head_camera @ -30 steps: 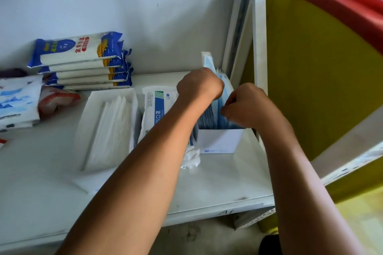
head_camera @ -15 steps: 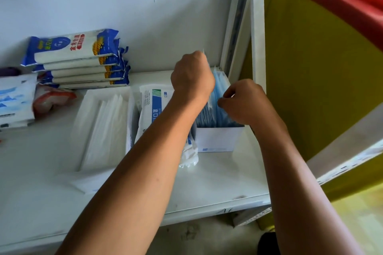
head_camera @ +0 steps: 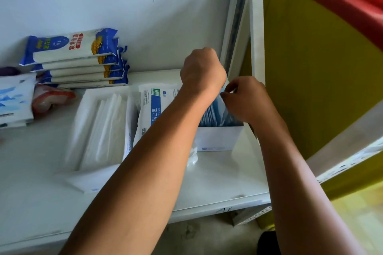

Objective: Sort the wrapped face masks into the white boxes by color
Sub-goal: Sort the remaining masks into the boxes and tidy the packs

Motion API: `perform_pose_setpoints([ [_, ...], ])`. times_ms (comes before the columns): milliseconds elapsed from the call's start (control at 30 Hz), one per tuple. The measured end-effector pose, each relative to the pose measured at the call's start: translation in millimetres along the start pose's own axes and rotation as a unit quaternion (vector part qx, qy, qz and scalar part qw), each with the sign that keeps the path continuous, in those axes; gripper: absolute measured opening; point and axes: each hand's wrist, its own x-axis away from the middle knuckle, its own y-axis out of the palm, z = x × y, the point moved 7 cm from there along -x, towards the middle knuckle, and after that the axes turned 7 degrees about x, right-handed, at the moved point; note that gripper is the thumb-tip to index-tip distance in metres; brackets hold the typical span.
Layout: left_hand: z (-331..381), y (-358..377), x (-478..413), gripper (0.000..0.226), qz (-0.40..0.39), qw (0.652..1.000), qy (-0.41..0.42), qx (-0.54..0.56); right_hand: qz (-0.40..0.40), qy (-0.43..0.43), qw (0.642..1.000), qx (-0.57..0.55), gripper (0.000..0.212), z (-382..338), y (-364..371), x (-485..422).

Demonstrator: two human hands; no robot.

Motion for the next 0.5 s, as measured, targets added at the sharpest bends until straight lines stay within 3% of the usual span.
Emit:
perform_pose_setpoints([
  [233,-18.9,35.5,-5.0,0.020,0.005,1.000,0.019,0.009,-0.006,0.008,1.000,-0.013,0.020,7.0,1.2,-2.0],
  [333,-22.5,45.6,-4.1,0.045,0.035,0.996,0.077,-0.018,0.018,0.038,0.999,-0.017,0.017,16.8,-1.8,-6.8],
  [400,-26.5,55.6,-4.8,0.051,-0.003,0.996,0.082,-0.021,0.015,0.054,0.998,0.002,0.018,22.4,-0.3,-8.9],
  [500,-24.3,66.9,-2.5,0.050,-0.072,0.989,0.130,-0.018,-0.071,0.061,0.995,0.017,0.017,24.7,16.1,-9.9],
])
